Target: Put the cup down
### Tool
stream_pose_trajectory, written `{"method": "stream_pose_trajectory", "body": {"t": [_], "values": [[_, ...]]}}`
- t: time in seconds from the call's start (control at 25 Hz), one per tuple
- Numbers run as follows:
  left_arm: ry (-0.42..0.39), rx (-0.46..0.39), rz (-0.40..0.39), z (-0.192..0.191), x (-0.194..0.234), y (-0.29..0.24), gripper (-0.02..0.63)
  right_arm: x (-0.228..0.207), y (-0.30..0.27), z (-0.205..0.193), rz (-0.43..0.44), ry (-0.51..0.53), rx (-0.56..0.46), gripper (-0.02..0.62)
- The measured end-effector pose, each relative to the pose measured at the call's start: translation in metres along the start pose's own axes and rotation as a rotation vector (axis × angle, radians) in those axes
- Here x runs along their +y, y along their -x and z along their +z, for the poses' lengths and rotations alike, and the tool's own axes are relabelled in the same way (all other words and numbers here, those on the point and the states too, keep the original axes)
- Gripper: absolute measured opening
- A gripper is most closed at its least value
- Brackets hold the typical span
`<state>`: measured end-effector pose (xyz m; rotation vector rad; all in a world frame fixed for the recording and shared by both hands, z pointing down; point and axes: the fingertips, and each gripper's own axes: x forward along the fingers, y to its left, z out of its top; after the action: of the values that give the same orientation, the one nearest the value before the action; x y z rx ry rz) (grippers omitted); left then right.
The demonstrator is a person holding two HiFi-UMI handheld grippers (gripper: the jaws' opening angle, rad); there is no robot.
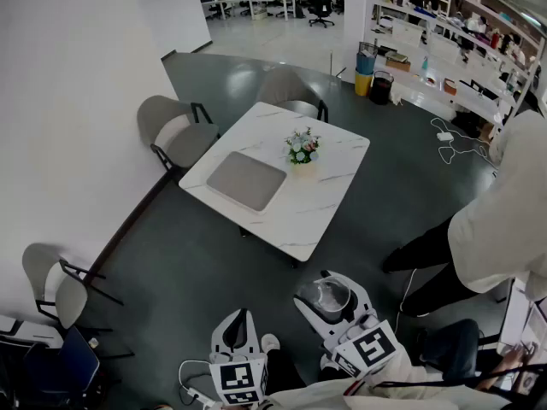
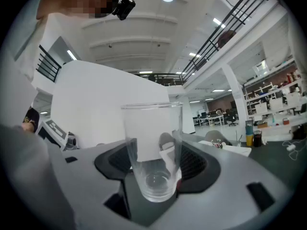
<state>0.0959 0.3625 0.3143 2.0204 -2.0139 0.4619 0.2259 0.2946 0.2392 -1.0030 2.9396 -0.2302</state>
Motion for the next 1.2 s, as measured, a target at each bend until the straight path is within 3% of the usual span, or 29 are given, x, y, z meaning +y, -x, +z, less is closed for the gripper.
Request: {"method": "stream_pose_trajectory", "body": {"t": [0.2,0.52,0.8,1.2], "values": [[-0.015,-0.024,0.030,0.007,-0.032,0.052,0.011,0.018,0.049,0.005,-0.005,0.017,0.011,0.281],[-0.004,-0.082,0.058,0.003,-0.031,0.120,0.009,0.072,0.086,0.012,0.016,0.024,-0.009,0.281],[0.010,-0.074,0.053,-0.010,-0.037,0.138,0.009,0.090,0.105,0.013,0.037,0.023,-0.019,0.281],[0.013,-0.075,0.080,-0.003,-0.056,0.140,0.009,0.078,0.116,0.020,0.069,0.006,-0.025,0.281]]}}
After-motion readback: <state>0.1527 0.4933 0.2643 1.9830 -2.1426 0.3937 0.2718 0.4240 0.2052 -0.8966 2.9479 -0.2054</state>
